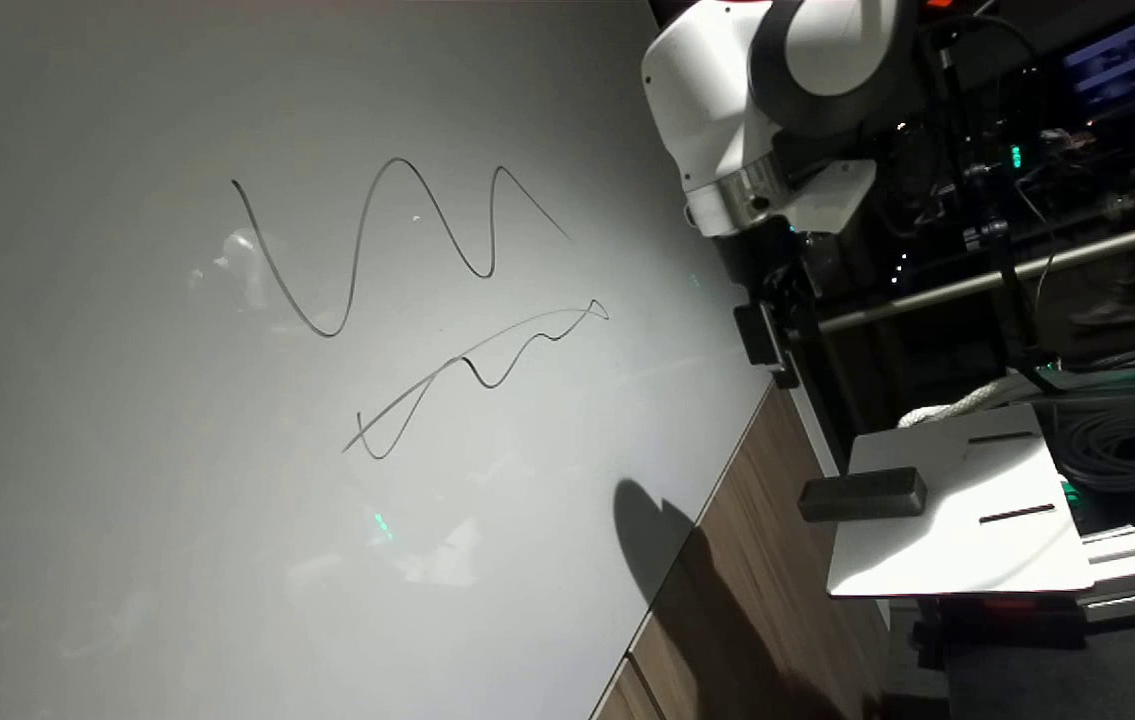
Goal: Use the duster to wipe the whiteboard
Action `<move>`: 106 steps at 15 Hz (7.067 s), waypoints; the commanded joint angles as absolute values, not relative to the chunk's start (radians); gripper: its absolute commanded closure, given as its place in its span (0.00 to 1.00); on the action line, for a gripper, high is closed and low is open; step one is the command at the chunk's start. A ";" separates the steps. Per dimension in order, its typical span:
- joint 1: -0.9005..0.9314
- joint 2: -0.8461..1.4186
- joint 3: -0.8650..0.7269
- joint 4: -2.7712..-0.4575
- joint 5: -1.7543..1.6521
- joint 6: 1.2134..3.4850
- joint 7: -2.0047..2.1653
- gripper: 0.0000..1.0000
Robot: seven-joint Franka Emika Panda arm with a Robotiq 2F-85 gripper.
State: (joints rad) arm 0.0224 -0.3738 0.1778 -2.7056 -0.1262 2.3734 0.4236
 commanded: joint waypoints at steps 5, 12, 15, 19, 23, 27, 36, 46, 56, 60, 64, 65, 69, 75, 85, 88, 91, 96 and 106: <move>-0.020 -0.270 0.157 -2.758 -0.157 2.555 0.376 0.00; -0.015 -0.134 0.115 -2.737 -0.135 2.644 0.324 0.00; -0.006 -0.075 0.120 -2.728 -0.147 2.679 0.337 0.00; 0.014 -0.006 0.118 -2.712 -0.154 2.699 0.352 0.00; 0.036 0.039 0.108 -2.699 -0.152 2.693 0.352 0.00; 0.040 0.069 0.090 -2.694 -0.155 2.696 0.348 0.00; 0.061 0.108 0.062 -2.683 -0.162 2.701 0.354 0.00; 0.086 0.135 0.047 -2.657 -0.176 2.696 0.367 0.71; 0.151 -0.102 0.089 -2.604 -0.468 2.598 0.596 0.71; 0.130 -0.163 0.197 -2.460 -0.588 2.545 0.668 0.71; 0.123 -0.129 0.290 -2.251 -0.717 2.546 0.763 0.71; 0.124 -0.114 0.305 -2.199 -0.754 2.544 0.787 0.71; 0.135 -0.027 0.356 -1.983 -0.957 2.513 0.903 0.71; 0.265 0.121 0.351 -1.710 -1.182 2.389 0.982 0.71; 0.286 0.168 0.280 -1.569 -1.149 2.319 0.902 0.71; 0.270 0.099 0.259 -1.655 -1.108 2.324 0.932 0.71; 0.257 0.038 0.236 -1.717 -1.089 2.311 0.968 0.71; 0.200 -0.066 0.190 -1.829 -1.074 2.311 1.030 0.71; -0.001 -0.153 0.005 -1.959 -1.048 2.445 1.014 0.71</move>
